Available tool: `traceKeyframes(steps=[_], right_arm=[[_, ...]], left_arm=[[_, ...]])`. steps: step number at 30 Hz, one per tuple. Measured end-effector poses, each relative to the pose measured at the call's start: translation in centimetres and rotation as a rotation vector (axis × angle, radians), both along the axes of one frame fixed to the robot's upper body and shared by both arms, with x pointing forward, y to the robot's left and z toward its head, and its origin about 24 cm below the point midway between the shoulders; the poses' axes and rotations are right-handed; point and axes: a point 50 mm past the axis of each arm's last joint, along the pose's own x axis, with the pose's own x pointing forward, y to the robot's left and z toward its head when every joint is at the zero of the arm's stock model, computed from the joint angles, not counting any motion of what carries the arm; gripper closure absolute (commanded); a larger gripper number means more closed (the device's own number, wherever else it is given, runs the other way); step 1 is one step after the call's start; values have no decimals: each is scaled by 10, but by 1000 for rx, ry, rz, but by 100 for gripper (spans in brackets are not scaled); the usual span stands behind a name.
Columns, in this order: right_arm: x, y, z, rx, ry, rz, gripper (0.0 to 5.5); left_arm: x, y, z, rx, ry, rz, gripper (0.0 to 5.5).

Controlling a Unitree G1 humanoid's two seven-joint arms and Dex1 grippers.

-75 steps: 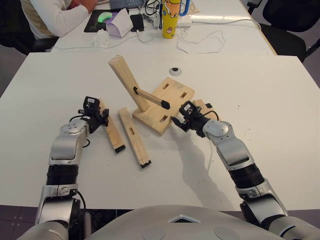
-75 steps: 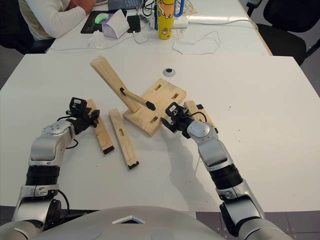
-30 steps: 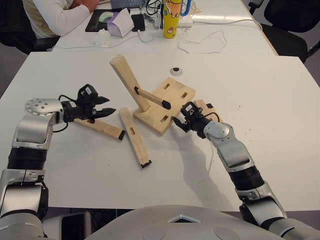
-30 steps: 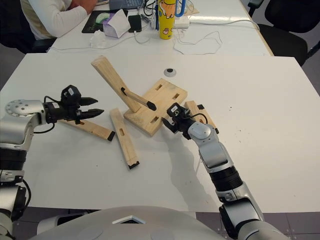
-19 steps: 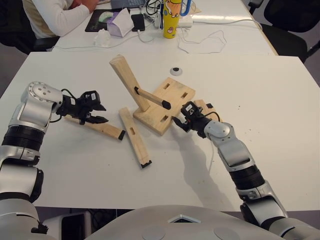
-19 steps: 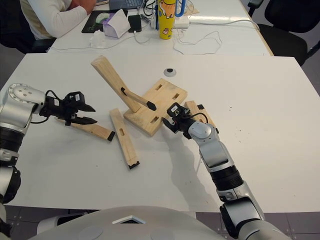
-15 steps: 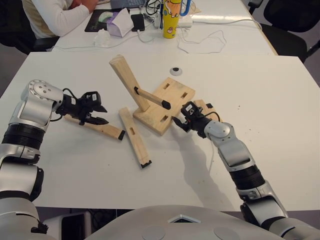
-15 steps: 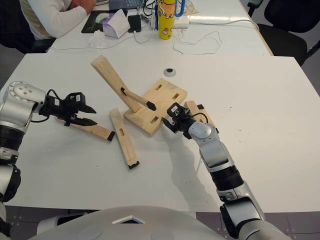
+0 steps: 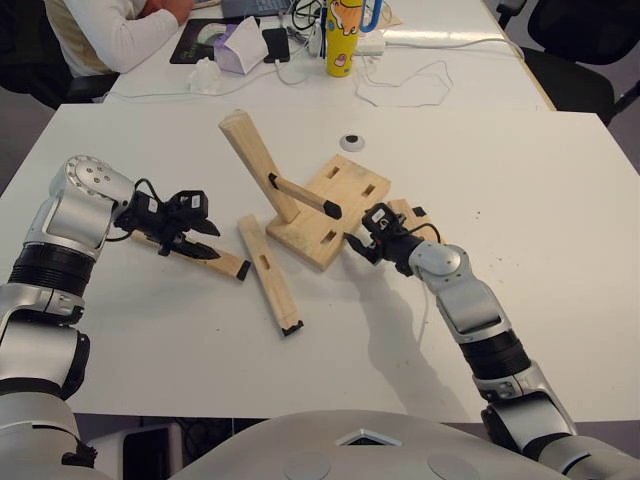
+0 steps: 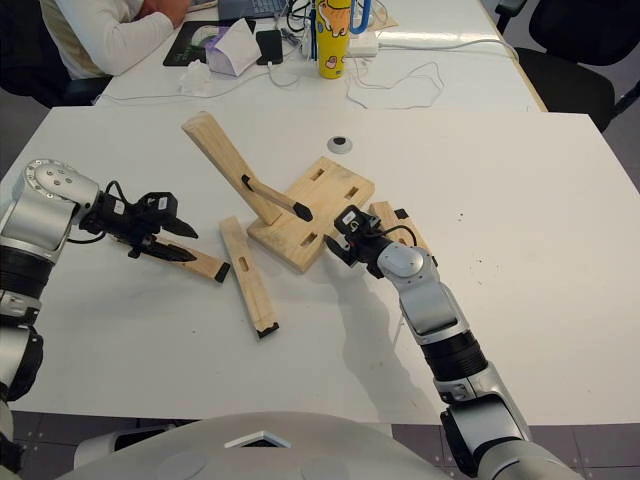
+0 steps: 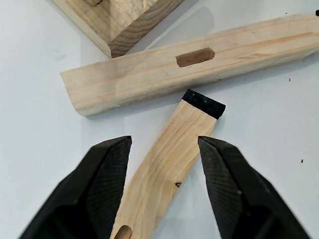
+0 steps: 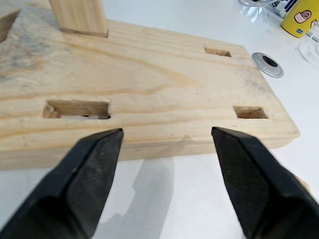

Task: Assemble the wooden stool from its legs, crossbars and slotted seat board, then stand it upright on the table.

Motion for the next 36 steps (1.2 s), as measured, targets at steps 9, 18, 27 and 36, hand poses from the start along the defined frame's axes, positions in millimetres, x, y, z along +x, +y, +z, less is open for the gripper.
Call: traceKeyframes(steps=[9,18,27,36], right_arm=[[0,0,0,0,0,2,220],[0,0,0,3,8,-2,220],[0,0,0,4,8,-1,220],[1,1,1,6,12,-2,220]], left_arm=[[-4,-4,-4,16,29,-42,302],[-5,-5,-7,31,41,-55,254],[-6,-4,-11,50,42,-64,239],[-9,-2,-23,106,-9,-96,257]])
